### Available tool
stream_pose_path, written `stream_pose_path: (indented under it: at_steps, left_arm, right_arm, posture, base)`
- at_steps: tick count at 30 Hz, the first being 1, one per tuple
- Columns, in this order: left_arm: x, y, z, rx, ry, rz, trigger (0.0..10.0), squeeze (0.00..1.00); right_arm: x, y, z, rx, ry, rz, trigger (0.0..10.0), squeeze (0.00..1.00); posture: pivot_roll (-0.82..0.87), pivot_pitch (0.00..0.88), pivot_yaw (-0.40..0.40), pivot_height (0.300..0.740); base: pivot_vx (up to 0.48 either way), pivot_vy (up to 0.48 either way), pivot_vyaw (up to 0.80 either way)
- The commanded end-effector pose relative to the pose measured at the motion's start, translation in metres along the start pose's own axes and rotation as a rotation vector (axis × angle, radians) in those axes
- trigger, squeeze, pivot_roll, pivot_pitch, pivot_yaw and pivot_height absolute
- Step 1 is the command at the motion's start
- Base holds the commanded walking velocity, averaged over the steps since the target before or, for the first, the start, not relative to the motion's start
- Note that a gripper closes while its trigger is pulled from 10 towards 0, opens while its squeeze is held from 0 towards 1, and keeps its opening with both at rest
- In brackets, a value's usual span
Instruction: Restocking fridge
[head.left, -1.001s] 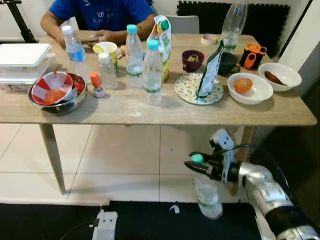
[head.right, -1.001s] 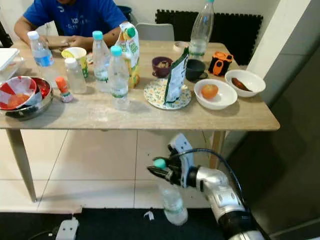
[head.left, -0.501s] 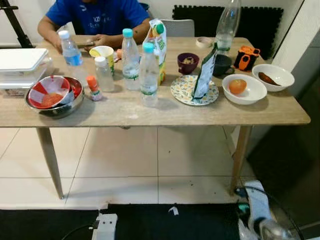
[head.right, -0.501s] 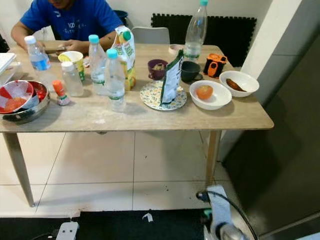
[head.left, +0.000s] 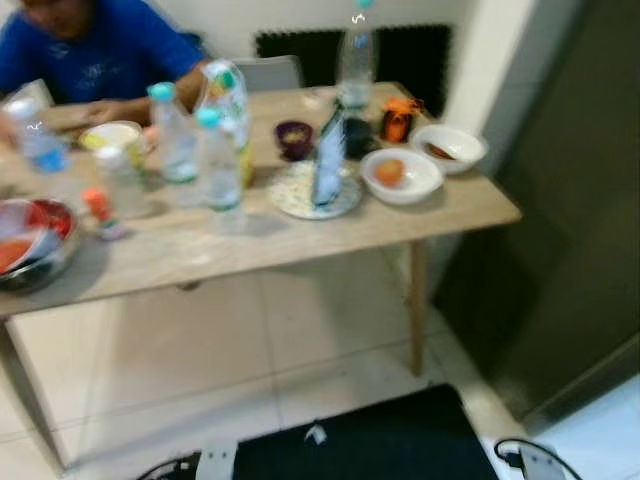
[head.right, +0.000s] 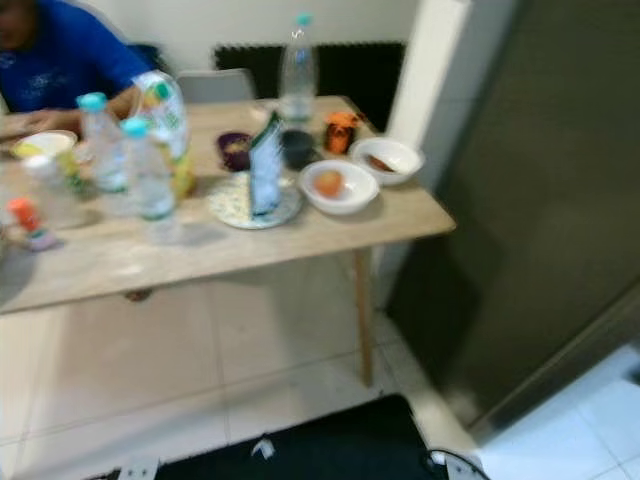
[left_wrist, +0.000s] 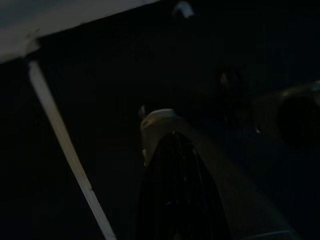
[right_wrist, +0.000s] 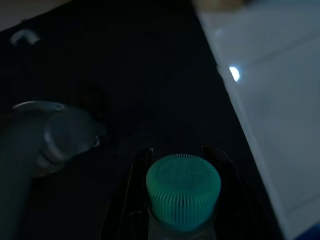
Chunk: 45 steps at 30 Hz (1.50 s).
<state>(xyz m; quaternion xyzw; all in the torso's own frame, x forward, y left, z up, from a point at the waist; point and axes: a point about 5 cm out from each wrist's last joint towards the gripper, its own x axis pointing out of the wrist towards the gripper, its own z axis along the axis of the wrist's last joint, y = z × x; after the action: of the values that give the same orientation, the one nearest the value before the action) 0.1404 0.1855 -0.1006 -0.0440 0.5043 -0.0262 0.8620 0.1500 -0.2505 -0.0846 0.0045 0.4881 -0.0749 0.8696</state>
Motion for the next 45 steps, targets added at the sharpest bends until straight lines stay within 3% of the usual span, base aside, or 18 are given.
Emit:
stream_pose_path:
  at_steps: [1, 30, 39, 45]
  left_arm:
    - [-0.001, -0.004, -0.012, 0.001, 0.043, -0.013, 10.0, 0.00]
    - [-0.001, 0.000, -0.004, 0.023, 0.022, -0.013, 10.0, 0.00]
    - [0.000, -0.001, -0.004, 0.015, 0.027, -0.021, 10.0, 0.00]
    - [0.000, -0.002, -0.006, 0.004, 0.033, -0.030, 10.0, 0.00]
  right_arm:
    - [0.000, 0.001, -0.004, 0.002, 0.017, -0.003, 10.0, 0.00]
    - [0.002, 0.014, -0.004, -0.038, 0.012, 0.035, 10.0, 0.00]
    - [0.002, 0.016, -0.002, -0.044, -0.005, 0.038, 10.0, 0.00]
    - [0.001, 0.017, -0.005, -0.048, 0.000, 0.042, 10.0, 0.00]
  posture:
    - [-0.03, 0.093, -0.033, 0.740]
    - [-0.03, 0.079, -0.025, 0.740]
    - [-0.03, 0.082, -0.024, 0.740]
    - [-0.03, 0.082, -0.024, 0.740]
  base:
    - [0.000, 0.000, -0.79]
    - [0.000, 0.000, -0.79]
    - [0.000, 0.000, 0.00]
    - [0.080, -0.406, 0.00]
